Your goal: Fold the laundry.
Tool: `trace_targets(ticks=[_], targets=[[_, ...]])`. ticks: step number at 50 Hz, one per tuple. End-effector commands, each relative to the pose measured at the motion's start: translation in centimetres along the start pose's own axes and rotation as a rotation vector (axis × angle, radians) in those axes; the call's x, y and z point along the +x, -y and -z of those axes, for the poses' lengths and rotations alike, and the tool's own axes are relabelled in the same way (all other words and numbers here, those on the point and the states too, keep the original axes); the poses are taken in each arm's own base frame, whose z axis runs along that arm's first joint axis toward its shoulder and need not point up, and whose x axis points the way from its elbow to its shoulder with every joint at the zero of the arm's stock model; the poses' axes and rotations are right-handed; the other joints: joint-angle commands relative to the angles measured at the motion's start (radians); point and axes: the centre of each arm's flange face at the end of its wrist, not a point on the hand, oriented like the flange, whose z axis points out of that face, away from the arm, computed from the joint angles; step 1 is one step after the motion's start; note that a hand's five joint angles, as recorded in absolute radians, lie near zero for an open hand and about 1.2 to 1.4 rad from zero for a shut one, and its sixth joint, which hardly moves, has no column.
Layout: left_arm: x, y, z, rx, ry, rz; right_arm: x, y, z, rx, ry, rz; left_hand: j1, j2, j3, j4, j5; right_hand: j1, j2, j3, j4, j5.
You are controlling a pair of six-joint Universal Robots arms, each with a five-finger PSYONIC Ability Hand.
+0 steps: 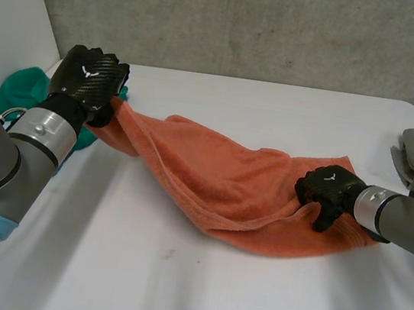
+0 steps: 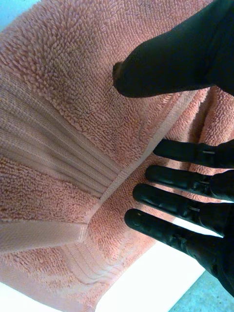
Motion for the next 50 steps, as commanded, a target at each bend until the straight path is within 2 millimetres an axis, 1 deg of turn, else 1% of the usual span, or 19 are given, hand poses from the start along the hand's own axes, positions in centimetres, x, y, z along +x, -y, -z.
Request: trace_targets(ticks=[1, 5, 8, 12, 13, 14, 19, 22, 25, 26, 27, 28, 31, 32, 34, 36, 39, 44, 50], targets=[[0.0, 0.0, 0.0, 0.0, 0.0, 0.0, -0.1, -0.6, -0.4, -0.013, 0.008, -0.009, 0.199, 0.156, 0.158, 0.158, 0.194, 0.135, 0.037, 0.055, 0.054, 0.041], [0.0, 0.0, 0.0, 0.0, 0.0, 0.0, 0.0, -0.8, -0.4, -0.019, 0.008, -0.014, 0.199, 0.156, 0.158, 0.158, 0.194, 0.17, 0.073, 0.09, 0.089, 0.076], [0.0, 0.0, 0.0, 0.0, 0.0, 0.0, 0.1, -0.9, -0.4, -0.019, 0.007, -0.021, 0.199, 0.156, 0.158, 0.158, 0.194, 0.311, 0.213, 0.231, 0.23, 0.217], [0.1, 0.0, 0.0, 0.001, -0.001, 0.0, 0.2, -1.1, -0.4, -0.02, 0.001, -0.025, 0.199, 0.156, 0.158, 0.158, 0.194, 0.543, 0.445, 0.463, 0.462, 0.449], [0.1, 0.0, 0.0, 0.001, -0.001, 0.0, 0.4, -1.1, -0.3, -0.018, -0.009, -0.027, 0.199, 0.156, 0.158, 0.158, 0.194, 0.723, 0.626, 0.644, 0.643, 0.63], [0.0, 0.1, 0.0, 0.001, -0.001, 0.0, 0.5, -1.2, -0.3, -0.018, -0.01, -0.029, 0.199, 0.156, 0.158, 0.158, 0.194, 0.803, 0.705, 0.723, 0.722, 0.709], [-0.2, 0.3, 0.0, 0.006, 0.008, -0.003, 0.5, -1.3, 0.0, -0.021, -0.012, -0.035, 0.199, 0.156, 0.158, 0.158, 0.194, 0.804, 0.706, 0.724, 0.723, 0.71], [-0.3, 0.7, 0.3, 0.005, 0.007, -0.001, 1.2, -1.4, 0.9, -0.033, -0.029, -0.046, 0.199, 0.156, 0.158, 0.158, 0.194, 0.804, 0.706, 0.724, 0.723, 0.71], [-0.5, 1.1, 0.8, -0.012, 0.001, 0.001, 2.8, 0.1, 3.4, -0.013, -0.081, -0.049, 0.199, 0.156, 0.158, 0.158, 0.194, 0.804, 0.706, 0.724, 0.723, 0.71], [-0.5, 1.3, 0.9, -0.019, -0.002, 0.002, 3.8, 1.6, 5.8, -0.001, -0.117, -0.04, 0.199, 0.156, 0.158, 0.158, 0.194, 0.804, 0.706, 0.724, 0.723, 0.71], [-0.7, 1.5, 1.4, -0.036, -0.006, 0.004, 4.0, 2.0, 6.4, -0.001, -0.125, -0.037, 0.193, 0.151, 0.152, 0.152, 0.188, 0.804, 0.706, 0.724, 0.723, 0.71], [-0.7, 1.5, 1.6, -0.047, -0.01, 0.006, 4.3, 3.2, 8.7, -0.011, -0.14, -0.043, 0.187, 0.145, 0.146, 0.146, 0.182, 0.804, 0.706, 0.724, 0.723, 0.71], [-0.9, 2.1, 2.9, -0.094, -0.029, 0.009, 4.1, 4.3, 11.2, -0.034, -0.131, -0.048, 0.179, 0.136, 0.137, 0.137, 0.173, 0.804, 0.706, 0.724, 0.723, 0.71], [-1.0, 2.2, 3.2, -0.108, -0.034, 0.011, 3.7, 4.9, 12.8, -0.053, -0.116, -0.033, 0.179, 0.136, 0.137, 0.137, 0.173, 0.804, 0.706, 0.724, 0.723, 0.71], [-1.2, 2.4, 4.3, -0.162, -0.049, 0.017, 3.1, 5.1, 14.3, -0.081, -0.102, -0.01, 0.179, 0.136, 0.137, 0.137, 0.173, 0.804, 0.706, 0.724, 0.723, 0.71], [-1.4, 2.2, 5.1, -0.206, -0.057, 0.024, 2.8, 4.8, 16.2, -0.124, -0.111, 0.038, 0.179, 0.136, 0.137, 0.137, 0.173, 0.804, 0.706, 0.724, 0.723, 0.71], [-1.4, 1.6, 6.6, -0.302, -0.085, 0.041, 2.1, 4.0, 17.2, -0.157, -0.092, 0.079, 0.179, 0.136, 0.137, 0.137, 0.173, 0.804, 0.706, 0.724, 0.723, 0.71], [-0.2, 0.5, 8.5, -0.411, -0.153, 0.051, -0.5, 1.3, 16.9, -0.245, 0.009, 0.101, 0.187, 0.145, 0.146, 0.146, 0.182, 0.804, 0.706, 0.724, 0.723, 0.71], [1.1, -1.9, 9.8, -0.538, -0.244, -0.047, -0.8, -0.8, 16.0, -0.323, 0.017, 0.095, 0.202, 0.159, 0.161, 0.161, 0.197, 0.804, 0.706, 0.724, 0.723, 0.71]])
